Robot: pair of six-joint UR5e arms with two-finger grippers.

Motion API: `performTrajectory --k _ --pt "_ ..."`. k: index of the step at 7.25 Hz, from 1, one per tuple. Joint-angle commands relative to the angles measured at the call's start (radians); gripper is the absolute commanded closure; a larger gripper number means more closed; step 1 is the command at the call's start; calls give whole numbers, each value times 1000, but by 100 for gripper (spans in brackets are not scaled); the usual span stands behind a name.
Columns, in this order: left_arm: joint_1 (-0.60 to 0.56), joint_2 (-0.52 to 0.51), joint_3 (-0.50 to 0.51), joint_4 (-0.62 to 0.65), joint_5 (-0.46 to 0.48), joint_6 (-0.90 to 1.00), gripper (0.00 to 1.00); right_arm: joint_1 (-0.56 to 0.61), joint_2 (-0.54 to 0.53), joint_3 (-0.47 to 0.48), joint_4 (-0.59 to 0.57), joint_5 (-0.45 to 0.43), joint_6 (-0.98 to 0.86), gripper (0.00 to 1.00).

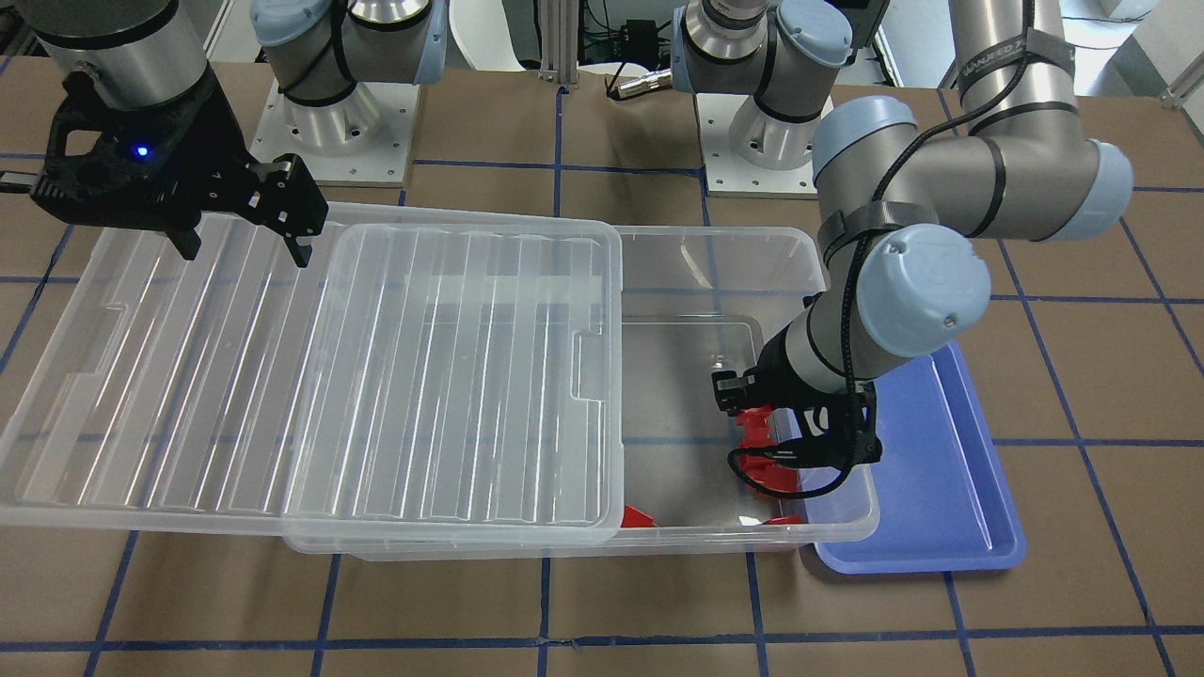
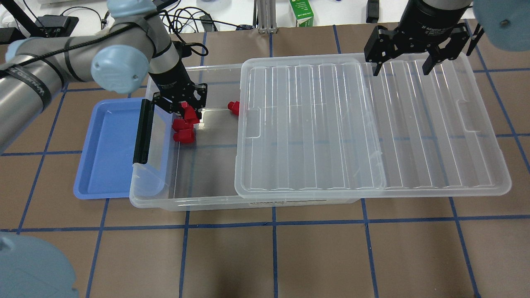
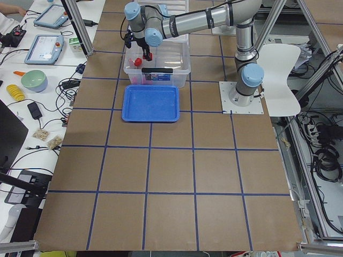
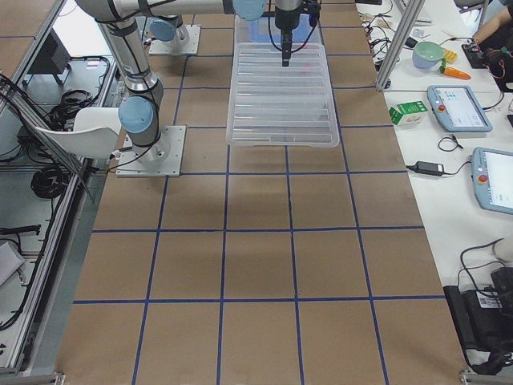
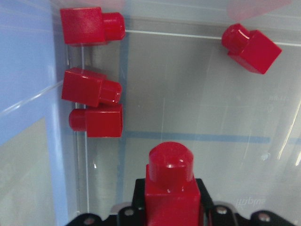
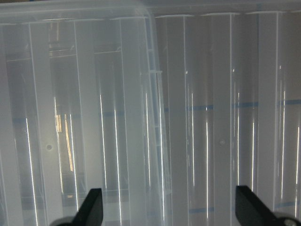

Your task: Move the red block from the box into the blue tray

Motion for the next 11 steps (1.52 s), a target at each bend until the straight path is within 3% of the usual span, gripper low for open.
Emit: performTrajectory --k 1,4,5,6,9,11 --pt "116 28 70 -74 39 69 100 0 -1 1 0 5 -1 0" --pt "265 41 74 -93 85 309 100 -12 0 -1 -3 4 -11 0" --pt "320 16 58 -83 85 400 100 -44 5 -11 -5 -2 -125 0" --pt "339 -14 35 -74 84 443 100 -129 -6 -13 6 -1 -180 0" --pt "338 -82 -130 140 84 454 100 -463 -7 -1 6 -25 -593 0" --pt "339 -110 -175 188 84 509 100 -653 16 22 -5 -7 -824 0"
